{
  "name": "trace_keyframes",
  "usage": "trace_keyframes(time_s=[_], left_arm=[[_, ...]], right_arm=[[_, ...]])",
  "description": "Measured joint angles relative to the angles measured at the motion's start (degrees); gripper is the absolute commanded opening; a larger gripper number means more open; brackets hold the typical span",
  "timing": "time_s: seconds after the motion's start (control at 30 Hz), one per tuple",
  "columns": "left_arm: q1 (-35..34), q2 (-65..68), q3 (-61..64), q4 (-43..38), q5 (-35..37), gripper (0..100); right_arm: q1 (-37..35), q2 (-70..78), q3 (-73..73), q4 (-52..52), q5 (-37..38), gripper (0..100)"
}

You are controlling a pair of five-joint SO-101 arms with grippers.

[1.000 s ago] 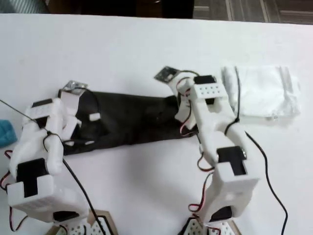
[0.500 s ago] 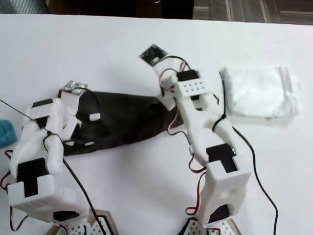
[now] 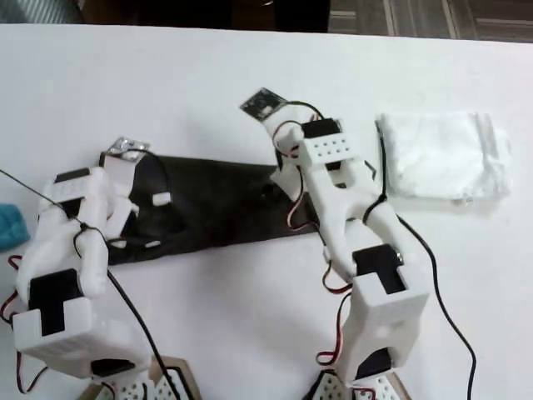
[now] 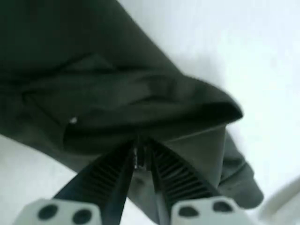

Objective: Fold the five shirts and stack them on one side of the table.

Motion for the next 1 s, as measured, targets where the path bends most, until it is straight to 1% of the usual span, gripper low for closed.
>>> trace_keyframes(time_s=[0.13,0.37,0.53,0.67,0.8,0.9,1.0], left_arm=[[0.0,0.0,0.0,0.0,0.0,3],[0.0,0.0,0.0,0.0,0.0,3],[0.0,0.0,0.0,0.0,0.0,3],[0.0,0.0,0.0,0.0,0.0,3],[0.0,0.0,0.0,0.0,0.0,3],[0.0,0.0,0.0,0.0,0.0,3],[0.0,0.0,0.0,0.0,0.0,3]], right_arm=[[-0.4,-0.5,0.0,2.6,0.0,2.1],[-0.2,-5.0,0.0,3.5,0.0,2.1],[-3.2,-5.0,4.5,3.0,0.0,2.1],[-6.0,-5.0,7.6,0.6,0.0,2.1],[-6.4,-5.0,9.3,-3.4,0.0,2.1],[-6.4,-5.0,10.7,-8.4,0.0,2.1],[-6.4,-4.7,11.3,-15.6,0.0,2.1]])
